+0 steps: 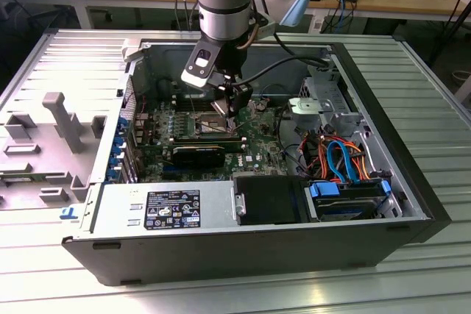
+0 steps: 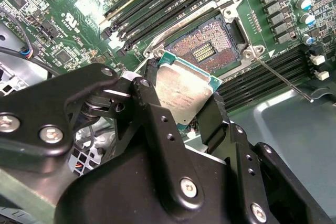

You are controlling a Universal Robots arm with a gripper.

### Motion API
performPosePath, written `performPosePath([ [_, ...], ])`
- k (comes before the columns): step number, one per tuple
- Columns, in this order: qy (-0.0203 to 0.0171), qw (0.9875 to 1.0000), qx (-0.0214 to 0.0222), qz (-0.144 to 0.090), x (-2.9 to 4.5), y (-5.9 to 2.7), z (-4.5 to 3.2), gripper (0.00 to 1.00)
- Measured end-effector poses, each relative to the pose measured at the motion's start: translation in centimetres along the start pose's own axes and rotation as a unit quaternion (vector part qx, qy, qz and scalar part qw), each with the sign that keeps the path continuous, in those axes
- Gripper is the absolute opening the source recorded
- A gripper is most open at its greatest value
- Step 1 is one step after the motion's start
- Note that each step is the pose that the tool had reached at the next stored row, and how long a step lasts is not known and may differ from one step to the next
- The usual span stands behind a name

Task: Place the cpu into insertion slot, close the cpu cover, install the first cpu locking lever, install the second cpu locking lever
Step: 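Place the cpu into insertion slot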

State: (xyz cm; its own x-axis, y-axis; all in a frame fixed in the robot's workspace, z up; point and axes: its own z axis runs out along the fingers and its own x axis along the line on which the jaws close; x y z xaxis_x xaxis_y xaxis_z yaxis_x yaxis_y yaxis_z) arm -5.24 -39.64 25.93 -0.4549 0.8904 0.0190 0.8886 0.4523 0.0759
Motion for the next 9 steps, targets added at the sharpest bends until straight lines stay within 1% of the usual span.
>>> performPosePath([
  [9,-0.0004,1.0000,-0.0001,0.005,0.00,0.00,0.03,0.55],
])
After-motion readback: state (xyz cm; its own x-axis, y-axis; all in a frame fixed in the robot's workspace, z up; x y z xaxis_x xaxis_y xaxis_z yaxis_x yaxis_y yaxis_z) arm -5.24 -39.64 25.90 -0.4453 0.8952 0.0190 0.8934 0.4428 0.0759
